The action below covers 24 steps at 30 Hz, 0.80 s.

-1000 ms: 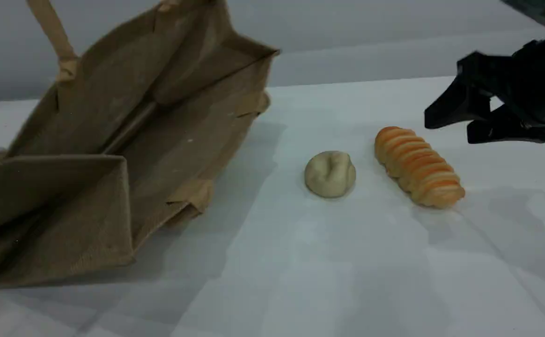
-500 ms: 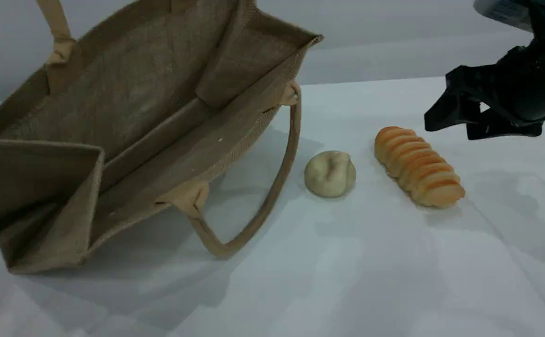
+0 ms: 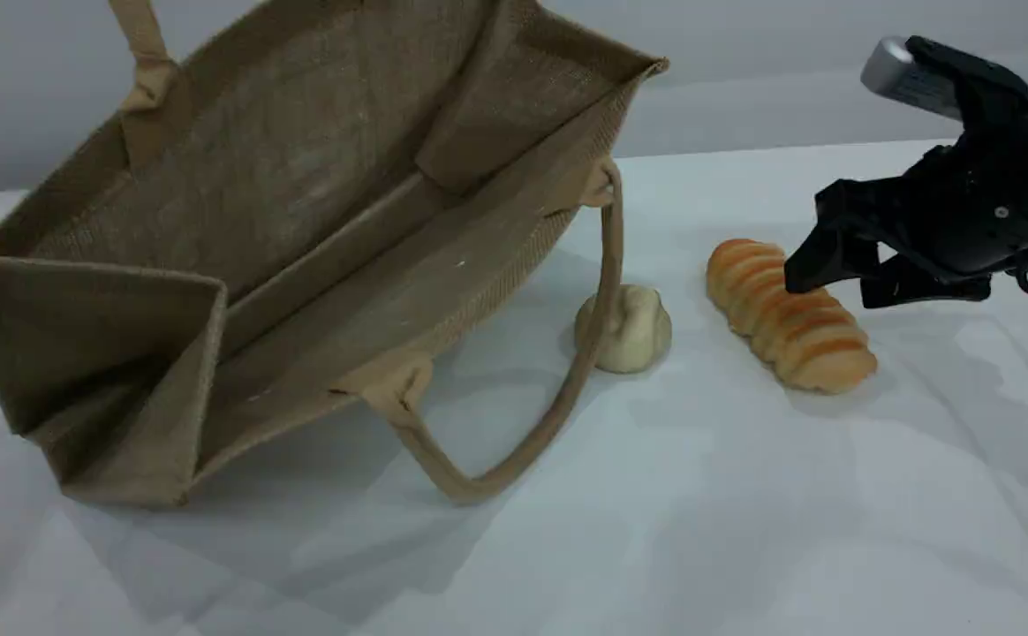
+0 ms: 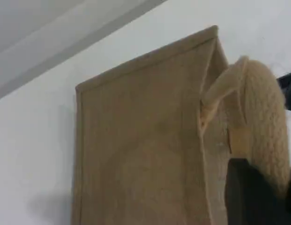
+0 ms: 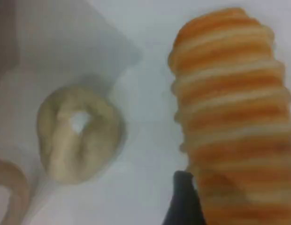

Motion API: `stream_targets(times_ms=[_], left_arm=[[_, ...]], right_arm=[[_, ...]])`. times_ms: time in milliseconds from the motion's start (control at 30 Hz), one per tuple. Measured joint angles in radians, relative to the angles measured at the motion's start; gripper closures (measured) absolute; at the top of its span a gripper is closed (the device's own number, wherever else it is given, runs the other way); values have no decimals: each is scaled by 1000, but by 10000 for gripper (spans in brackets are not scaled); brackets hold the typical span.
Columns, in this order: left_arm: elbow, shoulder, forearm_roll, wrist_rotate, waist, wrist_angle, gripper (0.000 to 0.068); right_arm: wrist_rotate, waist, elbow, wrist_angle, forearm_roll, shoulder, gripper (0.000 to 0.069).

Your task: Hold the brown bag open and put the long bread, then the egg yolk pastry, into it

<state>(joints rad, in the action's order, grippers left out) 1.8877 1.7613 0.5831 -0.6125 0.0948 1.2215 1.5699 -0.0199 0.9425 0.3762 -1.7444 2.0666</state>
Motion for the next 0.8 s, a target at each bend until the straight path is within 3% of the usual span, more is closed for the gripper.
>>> stream_targets(times_ms=[233, 600, 700, 800], left_arm=[[0, 0, -4, -2, 44, -1, 597], [0, 0, -7, -7, 58, 0, 598], [0, 0, -7, -7, 58, -1, 598], [0, 0, -7, -7, 58, -1, 598]], right_arm=[[0, 0, 43, -41, -1, 57, 226], [1, 0, 56, 67, -6, 155, 231], [1, 0, 57, 70, -8, 165, 274], [1, 0, 56, 73, -9, 168, 395]])
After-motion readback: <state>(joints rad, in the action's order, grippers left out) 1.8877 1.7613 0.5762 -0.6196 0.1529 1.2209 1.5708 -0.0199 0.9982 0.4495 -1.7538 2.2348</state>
